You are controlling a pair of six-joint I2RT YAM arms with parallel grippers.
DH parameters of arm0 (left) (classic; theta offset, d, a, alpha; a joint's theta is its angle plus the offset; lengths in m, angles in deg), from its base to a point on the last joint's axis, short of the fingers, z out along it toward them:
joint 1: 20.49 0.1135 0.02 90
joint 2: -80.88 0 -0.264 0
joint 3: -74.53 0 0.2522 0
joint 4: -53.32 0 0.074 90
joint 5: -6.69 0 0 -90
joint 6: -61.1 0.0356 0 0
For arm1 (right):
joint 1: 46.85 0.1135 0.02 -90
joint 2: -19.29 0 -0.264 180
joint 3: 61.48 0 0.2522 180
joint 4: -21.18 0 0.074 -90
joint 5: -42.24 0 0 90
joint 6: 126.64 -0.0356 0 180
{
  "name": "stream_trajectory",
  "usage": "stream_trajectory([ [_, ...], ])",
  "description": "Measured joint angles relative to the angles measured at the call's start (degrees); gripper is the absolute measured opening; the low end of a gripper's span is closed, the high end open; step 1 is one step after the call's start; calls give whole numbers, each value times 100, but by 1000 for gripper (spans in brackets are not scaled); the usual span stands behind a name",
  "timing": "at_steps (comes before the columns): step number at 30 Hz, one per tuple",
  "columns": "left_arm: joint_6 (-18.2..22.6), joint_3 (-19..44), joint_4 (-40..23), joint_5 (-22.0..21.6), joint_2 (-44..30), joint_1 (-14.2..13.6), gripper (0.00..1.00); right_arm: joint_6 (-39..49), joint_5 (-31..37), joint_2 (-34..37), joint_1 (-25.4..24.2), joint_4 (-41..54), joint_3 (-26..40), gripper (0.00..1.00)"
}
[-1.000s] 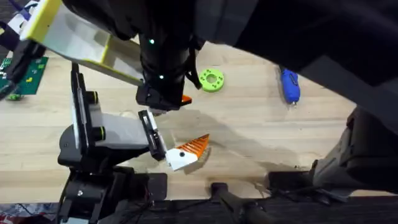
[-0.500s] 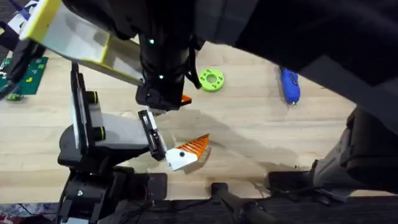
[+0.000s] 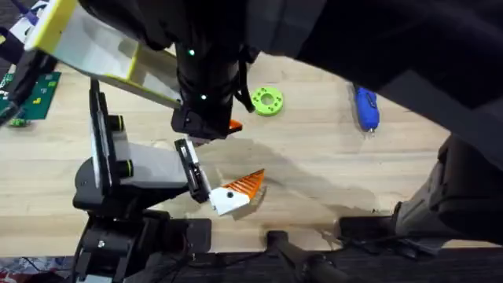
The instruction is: Pick up the gripper from the table and insert it into the empty holder that is missing its gripper. Then pick up a screw, insert it into the mounting hole, and use the screwdriver to tighten it. Finally, clean up the table by picking up the vegetable and placing it into the bucket.
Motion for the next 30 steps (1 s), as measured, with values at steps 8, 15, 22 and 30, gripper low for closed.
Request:
stream_trajectory([
  [8,-11,2,0,0,2,0,984,0,4,14,0,0,4,7],
  [15,-109,0,0,-7,-2,0,984,0,15,63,0,6,44,7],
  [22,-111,0,0,-7,-2,0,984,0,15,63,0,7,44,7],
  [30,-111,0,0,-7,-1,0,984,0,15,63,0,7,44,7],
])
